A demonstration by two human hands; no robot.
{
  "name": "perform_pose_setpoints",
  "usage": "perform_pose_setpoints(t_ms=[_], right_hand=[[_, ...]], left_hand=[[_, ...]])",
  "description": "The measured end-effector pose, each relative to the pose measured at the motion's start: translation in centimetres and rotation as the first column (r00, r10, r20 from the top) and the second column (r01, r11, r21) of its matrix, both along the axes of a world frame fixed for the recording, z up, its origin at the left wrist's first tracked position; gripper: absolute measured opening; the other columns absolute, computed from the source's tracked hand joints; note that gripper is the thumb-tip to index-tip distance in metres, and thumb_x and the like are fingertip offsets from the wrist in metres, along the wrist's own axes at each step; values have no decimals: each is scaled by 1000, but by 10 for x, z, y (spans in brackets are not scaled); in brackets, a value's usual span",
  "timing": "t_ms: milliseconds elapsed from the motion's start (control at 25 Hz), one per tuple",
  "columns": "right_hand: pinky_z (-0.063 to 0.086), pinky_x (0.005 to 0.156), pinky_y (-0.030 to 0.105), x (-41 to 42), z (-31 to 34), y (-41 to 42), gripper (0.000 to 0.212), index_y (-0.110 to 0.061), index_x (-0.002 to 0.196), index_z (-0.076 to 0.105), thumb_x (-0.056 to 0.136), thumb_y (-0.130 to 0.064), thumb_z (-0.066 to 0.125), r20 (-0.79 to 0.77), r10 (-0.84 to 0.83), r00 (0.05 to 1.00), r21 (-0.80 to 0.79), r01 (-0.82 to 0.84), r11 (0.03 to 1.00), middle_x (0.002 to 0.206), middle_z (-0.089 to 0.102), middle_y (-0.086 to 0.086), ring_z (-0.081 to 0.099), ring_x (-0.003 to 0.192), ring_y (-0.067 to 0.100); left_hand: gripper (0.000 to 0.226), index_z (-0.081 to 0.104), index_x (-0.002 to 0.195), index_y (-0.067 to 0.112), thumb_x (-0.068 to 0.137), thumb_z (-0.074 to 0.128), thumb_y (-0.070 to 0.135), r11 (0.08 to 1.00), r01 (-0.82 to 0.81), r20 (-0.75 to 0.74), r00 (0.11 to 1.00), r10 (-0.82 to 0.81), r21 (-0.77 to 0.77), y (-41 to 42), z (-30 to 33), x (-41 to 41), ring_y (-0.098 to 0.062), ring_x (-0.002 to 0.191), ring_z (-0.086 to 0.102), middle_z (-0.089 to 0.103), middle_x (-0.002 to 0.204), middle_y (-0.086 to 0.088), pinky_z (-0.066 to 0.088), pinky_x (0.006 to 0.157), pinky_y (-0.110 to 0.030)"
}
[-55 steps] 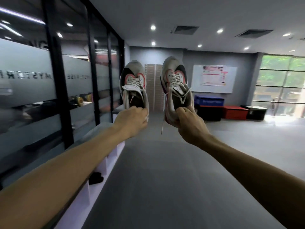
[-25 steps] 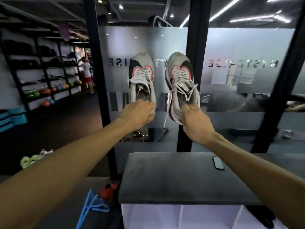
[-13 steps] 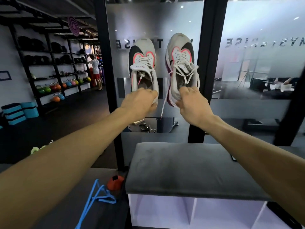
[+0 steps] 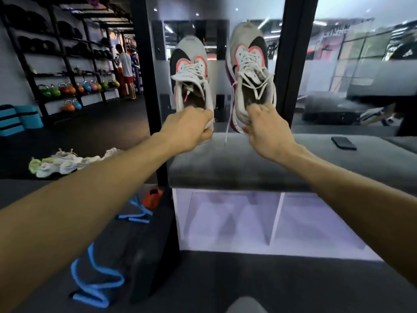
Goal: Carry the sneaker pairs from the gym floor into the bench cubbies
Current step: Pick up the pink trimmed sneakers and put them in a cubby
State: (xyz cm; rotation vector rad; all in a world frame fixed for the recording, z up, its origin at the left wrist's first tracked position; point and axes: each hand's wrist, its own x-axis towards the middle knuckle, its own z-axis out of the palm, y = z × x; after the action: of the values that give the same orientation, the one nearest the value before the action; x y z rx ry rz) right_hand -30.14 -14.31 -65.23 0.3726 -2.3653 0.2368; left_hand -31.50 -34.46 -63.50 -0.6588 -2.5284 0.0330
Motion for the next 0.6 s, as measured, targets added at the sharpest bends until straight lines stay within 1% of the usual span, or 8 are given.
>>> perform_pose_setpoints(t_ms=[80, 120, 160, 280, 400, 520, 600], right_hand=[[37, 63, 37, 20, -58, -11, 18, -10, 90, 43, 82, -5, 59, 49, -1, 999, 5, 1, 1000, 105, 56, 14, 42, 109, 31], [38, 62, 38, 31, -84, -17, 20, -11, 89, 41, 81, -5, 58, 84, 5, 996, 8, -6, 1000, 105, 56, 13, 42, 109, 31], [37, 62, 37, 44, -108, -23, 23, -13, 87, 38, 80, -4, 57, 120, 13, 993, 6, -14, 1000, 104, 55, 13, 42, 108, 31], [34, 59, 35, 76, -177, -39, 28, -16, 85, 31, 80, -3, 55, 224, 32, 974, -7, -31, 999, 103, 54, 12, 42, 106, 31], [35, 58, 36, 109, -244, -53, 20, -13, 89, 37, 82, -5, 54, 346, 11, 938, 0, -12, 1000, 105, 53, 11, 44, 103, 30], [39, 65, 38, 133, -299, -59, 18, -8, 96, 44, 84, -9, 56, 444, 37, 895, 0, -41, 999, 107, 55, 13, 45, 104, 31], [42, 72, 40, 136, -323, -61, 19, -7, 99, 45, 84, -9, 57, 508, 43, 860, -5, -47, 999, 109, 55, 14, 44, 107, 31]], left_hand=[[19, 37, 86, 17, 91, 48, 31, 1000, 14, 55, 998, -14, -9, -9, -58, 17, -32, 88, 52, 53, 99, -11, 41, 63, -39], [20, 35, 85, 18, 91, 48, 32, 1000, 22, 89, 996, -21, -8, -14, -85, 27, -33, 90, 53, 54, 100, -11, 42, 63, -39], [20, 35, 84, 18, 91, 48, 32, 999, 33, 119, 992, -33, -2, -19, -110, 38, -33, 90, 53, 55, 99, -10, 41, 62, -38], [22, 36, 80, 16, 90, 49, 30, 999, 48, 195, 980, -51, 18, -33, -176, 68, -27, 80, 49, 54, 93, -8, 34, 57, -35], [22, 35, 77, 16, 89, 49, 29, 999, 39, 316, 948, -45, 24, -41, -238, 96, -28, 79, 50, 50, 87, -6, 31, 56, -34], [27, 30, 69, 20, 88, 49, 27, 998, 51, 443, 895, -61, 33, -40, -289, 112, -24, 73, 43, 40, 79, 1, 32, 56, -34], [27, 32, 70, 20, 89, 49, 26, 998, 54, 500, 864, -59, 25, -38, -314, 113, -21, 73, 41, 38, 76, 3, 35, 57, -35]])
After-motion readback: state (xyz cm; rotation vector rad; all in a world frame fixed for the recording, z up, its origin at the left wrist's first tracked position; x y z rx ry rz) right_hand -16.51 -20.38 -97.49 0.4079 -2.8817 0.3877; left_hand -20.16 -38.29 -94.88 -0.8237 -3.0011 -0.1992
